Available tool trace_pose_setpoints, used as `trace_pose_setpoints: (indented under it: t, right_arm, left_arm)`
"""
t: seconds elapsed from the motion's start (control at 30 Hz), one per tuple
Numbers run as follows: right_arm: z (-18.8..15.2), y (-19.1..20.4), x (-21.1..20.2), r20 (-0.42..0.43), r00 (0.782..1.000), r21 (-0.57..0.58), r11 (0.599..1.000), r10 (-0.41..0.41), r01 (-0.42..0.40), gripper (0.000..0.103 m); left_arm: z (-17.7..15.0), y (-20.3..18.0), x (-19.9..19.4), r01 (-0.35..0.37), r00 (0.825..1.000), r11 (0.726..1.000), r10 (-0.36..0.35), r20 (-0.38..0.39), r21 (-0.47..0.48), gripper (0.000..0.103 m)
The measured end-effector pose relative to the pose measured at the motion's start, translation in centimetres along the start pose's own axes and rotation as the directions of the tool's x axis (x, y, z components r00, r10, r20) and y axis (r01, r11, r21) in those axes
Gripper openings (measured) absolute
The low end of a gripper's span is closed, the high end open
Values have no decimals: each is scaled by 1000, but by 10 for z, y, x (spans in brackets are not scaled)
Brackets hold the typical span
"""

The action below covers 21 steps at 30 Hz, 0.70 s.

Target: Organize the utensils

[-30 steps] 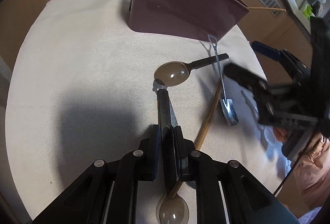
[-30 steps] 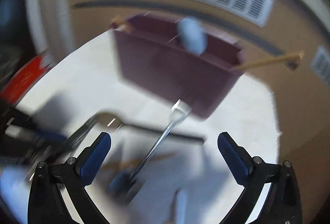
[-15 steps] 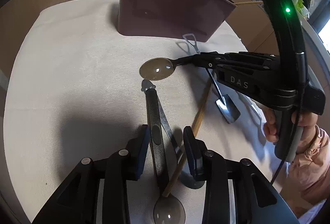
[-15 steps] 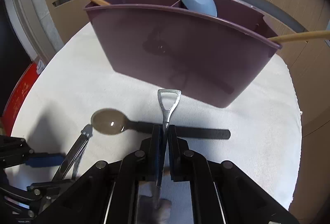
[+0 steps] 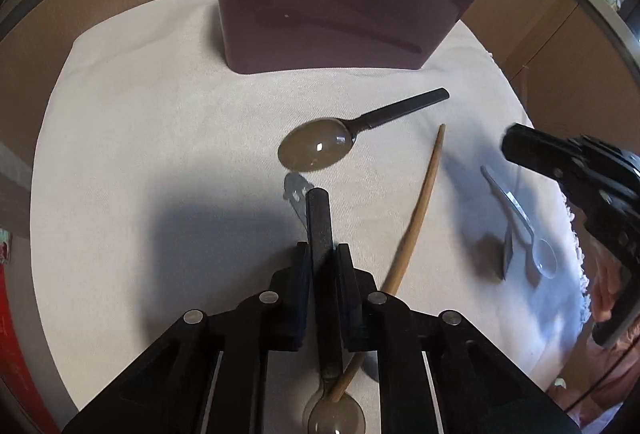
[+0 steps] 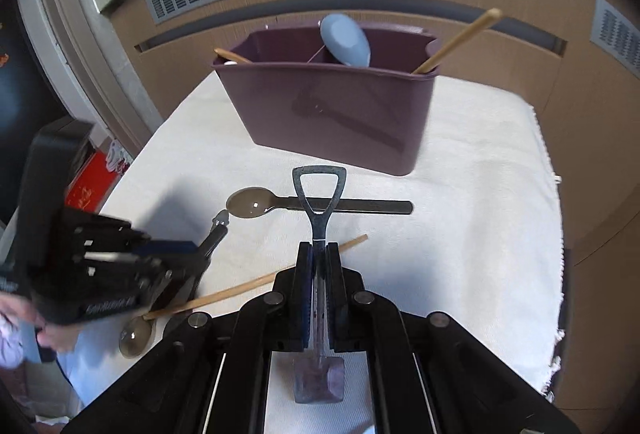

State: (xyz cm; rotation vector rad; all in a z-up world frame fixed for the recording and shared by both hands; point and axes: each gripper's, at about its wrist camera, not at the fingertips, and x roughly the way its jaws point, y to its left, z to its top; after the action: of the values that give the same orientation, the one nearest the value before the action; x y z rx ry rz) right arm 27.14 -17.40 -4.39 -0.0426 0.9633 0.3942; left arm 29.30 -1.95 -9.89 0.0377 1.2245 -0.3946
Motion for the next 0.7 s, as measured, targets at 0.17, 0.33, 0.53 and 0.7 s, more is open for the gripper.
trace_pose_setpoints:
  t: [0.17, 0.33, 0.53, 0.7]
  right_arm:
    - [-5, -8, -25, 48, 999, 20, 1000, 21, -22, 5]
    - [-11, -9, -52, 106, 994, 19, 999, 33, -35, 5]
    - [-5, -1, -75, 163, 986, -3, 1000, 24, -24, 3]
    - [9, 8, -85, 196, 980, -41, 999, 18, -11, 2]
  left_arm:
    - [-8, -12, -30, -20, 992, 1000, 19, 125, 3, 12]
    - [-23, -15, -90, 45, 937, 997, -21, 348, -61, 12]
    - [-24, -18, -129, 54, 879, 997, -21, 476, -55, 5]
    - [-9, -25, -145, 41, 847, 999, -20, 531, -29, 5]
